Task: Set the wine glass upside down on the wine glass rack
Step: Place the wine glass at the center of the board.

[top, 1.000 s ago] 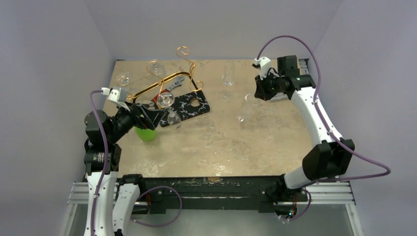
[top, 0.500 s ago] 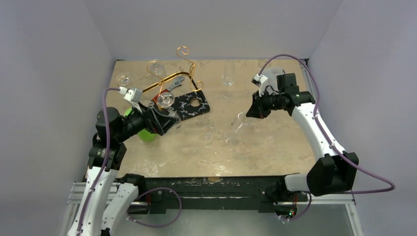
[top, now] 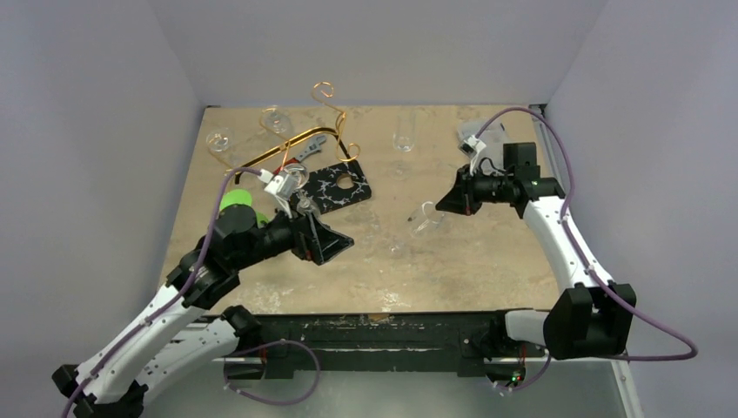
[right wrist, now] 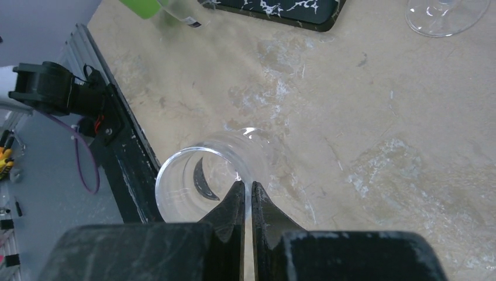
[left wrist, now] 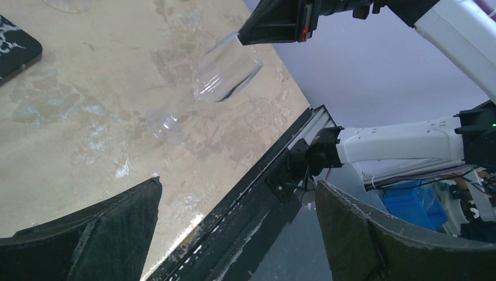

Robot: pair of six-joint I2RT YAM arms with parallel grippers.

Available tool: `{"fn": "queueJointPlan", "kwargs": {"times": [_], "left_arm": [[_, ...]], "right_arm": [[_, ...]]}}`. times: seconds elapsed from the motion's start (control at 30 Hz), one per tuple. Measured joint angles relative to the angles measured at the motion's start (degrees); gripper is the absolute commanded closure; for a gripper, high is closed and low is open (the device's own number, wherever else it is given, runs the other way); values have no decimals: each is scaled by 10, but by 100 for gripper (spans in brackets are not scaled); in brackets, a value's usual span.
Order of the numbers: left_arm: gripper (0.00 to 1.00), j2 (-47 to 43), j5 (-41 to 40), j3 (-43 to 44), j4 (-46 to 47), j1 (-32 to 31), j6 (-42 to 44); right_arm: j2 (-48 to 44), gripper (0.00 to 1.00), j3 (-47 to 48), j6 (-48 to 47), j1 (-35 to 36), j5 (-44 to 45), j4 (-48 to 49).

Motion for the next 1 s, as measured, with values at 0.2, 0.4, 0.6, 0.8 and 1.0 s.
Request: {"fn": "queueJointPlan", "kwargs": {"times": [0.2,0.4,0.6,0.8,1.0], "left_arm": [[1,29,-73,-25,24,-79,-49],[1,57,-116,-56,56,-127,-89],[1,89,-139,-87,85,-140,-119],[3,101,-166,-119,115,-143,-153],[3,123,-196,-142,136,-144,-194]], "right_arm": [[-9,100,-22,18,-40,-40,22],[-9,100,-29,18,-62,-66,26],[-9,100,-39,19,-66,-82,28],[-10,100,-59,24,-68,-98,47],[-10,100,-81,26,-68,-114,56]]}}
